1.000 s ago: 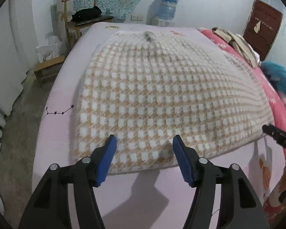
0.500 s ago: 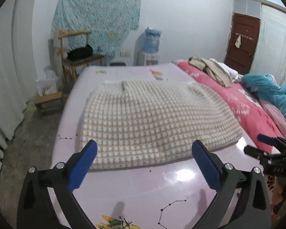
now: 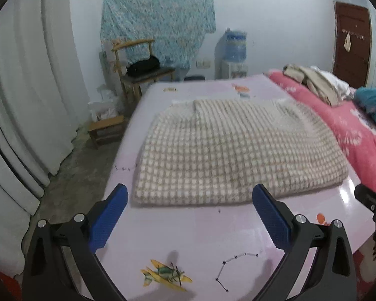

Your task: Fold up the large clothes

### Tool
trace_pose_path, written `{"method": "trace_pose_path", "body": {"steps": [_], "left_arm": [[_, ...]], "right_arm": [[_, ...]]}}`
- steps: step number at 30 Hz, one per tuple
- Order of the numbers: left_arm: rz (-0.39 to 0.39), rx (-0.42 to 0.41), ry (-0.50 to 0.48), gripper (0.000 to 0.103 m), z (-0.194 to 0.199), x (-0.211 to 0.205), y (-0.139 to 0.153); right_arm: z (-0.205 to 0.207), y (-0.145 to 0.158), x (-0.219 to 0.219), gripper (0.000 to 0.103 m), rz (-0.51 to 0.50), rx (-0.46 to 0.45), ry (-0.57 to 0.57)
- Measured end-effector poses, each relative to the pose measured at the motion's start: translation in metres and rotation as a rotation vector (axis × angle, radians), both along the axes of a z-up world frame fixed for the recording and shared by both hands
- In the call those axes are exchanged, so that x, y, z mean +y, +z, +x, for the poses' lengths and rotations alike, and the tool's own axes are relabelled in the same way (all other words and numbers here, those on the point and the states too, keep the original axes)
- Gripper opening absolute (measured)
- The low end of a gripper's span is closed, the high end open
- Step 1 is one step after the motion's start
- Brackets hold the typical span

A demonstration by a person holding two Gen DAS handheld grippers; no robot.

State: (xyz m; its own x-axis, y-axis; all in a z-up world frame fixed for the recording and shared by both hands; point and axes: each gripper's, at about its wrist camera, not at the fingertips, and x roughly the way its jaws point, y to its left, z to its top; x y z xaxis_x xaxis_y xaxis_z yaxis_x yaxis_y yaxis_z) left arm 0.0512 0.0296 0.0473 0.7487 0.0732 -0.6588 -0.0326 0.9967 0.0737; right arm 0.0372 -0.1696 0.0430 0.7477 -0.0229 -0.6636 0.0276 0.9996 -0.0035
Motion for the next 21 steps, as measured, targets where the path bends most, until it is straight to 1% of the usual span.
{"method": "trace_pose_path", "body": {"steps": [3,7,9,12,21], "left_arm": [[-0.024,0.039,0.013,0.098,0.002,-0.002,-0.006],[-0.055,0.087,0.036,0.098,0.004,-0.007,-0.011],[-0.055,0.102,0.039,0.098,0.005,-0.009,-0.013],[-0.031,0.125,0.025,0.098,0.007,-0.015,-0.015],[-0.034,0.151,0.020,0.098,0.009,-0.019,-0.017]], "right_arm": [[0.003,0.002,0.004,0.095,0.008,0.005,0.006],[0.007,0.000,0.008,0.095,0.055,0.030,0.013],[0.008,-0.003,0.009,0.095,0.065,0.042,0.012],[0.009,-0.009,0.010,0.095,0.077,0.063,0.016],[0.007,-0.010,0.017,0.095,0.035,0.060,-0.008]]}}
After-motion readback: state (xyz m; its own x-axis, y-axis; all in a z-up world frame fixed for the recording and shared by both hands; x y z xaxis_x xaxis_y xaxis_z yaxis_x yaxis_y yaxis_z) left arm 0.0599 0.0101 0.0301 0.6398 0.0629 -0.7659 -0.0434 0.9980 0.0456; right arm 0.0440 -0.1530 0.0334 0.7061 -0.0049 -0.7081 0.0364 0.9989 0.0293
